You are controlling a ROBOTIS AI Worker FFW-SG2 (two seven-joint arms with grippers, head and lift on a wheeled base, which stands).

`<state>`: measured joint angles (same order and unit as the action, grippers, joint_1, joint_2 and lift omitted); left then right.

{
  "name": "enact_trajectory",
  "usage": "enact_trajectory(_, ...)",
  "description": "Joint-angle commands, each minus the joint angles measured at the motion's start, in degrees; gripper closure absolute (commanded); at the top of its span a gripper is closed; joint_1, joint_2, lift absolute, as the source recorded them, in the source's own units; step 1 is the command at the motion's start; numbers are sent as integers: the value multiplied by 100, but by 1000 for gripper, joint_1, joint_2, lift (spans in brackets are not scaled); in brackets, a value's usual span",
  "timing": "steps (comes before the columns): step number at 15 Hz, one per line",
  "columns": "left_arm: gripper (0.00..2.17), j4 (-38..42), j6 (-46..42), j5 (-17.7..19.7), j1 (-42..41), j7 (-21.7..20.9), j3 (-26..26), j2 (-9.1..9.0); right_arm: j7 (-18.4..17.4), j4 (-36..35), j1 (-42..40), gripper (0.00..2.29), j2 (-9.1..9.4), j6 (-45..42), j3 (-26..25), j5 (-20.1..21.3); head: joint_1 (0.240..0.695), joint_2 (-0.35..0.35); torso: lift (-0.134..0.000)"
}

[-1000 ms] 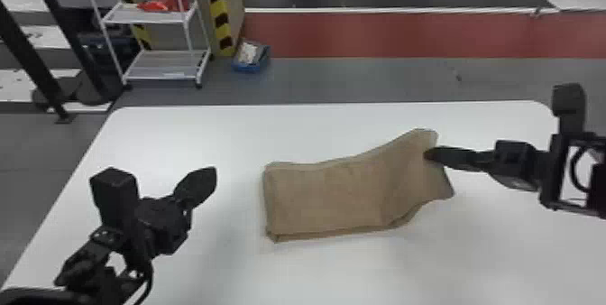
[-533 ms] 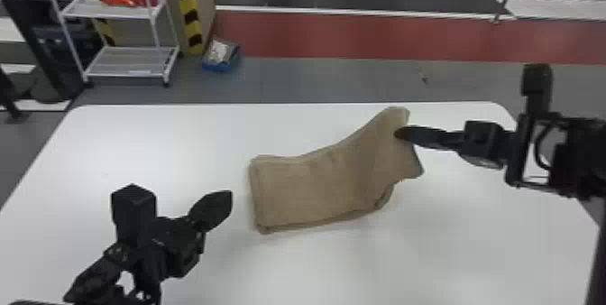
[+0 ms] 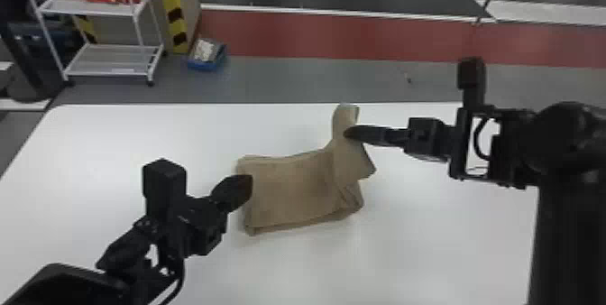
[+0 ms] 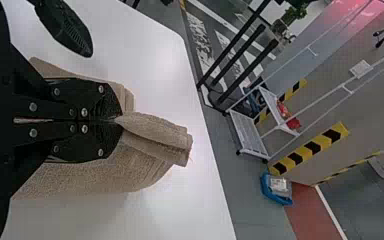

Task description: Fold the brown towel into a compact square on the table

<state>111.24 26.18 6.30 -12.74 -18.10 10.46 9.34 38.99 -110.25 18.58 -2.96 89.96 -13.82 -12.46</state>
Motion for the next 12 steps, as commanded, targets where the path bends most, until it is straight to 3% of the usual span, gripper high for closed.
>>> enact_trajectory(1, 1447, -121, 190, -190, 140, 9, 123, -20, -49, 3, 128, 1210, 243, 12, 231, 34, 695, -78, -124)
enact_trajectory(6, 1447, -358, 278, -383, 263, 0, 158, -28, -199, 73, 375, 1210, 301, 12, 609, 288, 695, -41, -124)
enact_trajectory(12, 1447, -762, 296, -586, 518, 105, 325, -37, -199, 117, 278, 1210, 301, 12, 811, 227, 695, -12, -124)
